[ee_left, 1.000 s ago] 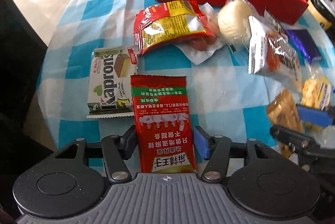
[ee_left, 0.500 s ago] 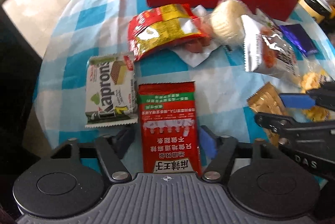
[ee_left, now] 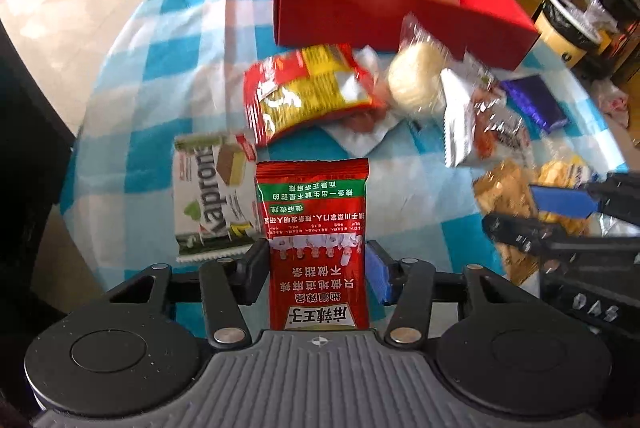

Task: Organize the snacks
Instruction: 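Carry the red packet and gold pastry over the red box with both tools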

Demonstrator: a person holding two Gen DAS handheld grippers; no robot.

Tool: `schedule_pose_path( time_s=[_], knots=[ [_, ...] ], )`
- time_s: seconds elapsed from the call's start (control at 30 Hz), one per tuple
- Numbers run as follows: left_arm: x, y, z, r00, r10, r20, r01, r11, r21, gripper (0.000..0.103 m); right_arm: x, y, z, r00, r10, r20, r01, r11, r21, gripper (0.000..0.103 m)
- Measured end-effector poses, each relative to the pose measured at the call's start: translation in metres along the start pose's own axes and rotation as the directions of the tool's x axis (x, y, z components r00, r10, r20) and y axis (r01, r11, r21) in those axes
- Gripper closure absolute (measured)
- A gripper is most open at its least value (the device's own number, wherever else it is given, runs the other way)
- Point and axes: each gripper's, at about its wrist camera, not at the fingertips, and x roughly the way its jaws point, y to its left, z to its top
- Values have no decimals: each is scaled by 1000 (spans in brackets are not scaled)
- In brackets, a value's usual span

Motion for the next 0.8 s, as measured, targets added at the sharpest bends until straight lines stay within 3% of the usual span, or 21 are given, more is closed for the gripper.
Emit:
schedule_pose_path(
  time_s=[0.3,0.8],
  knots=[
    [-18,-7,19,998,-32,56,32,999,-6,45,-22,-8,10,996,17,88,-22,999,46,68],
    [-23,-16,74,989,-58,133,63,998,-29,47,-24,-34,54,984,30,175,-46,995,87,68]
  ],
)
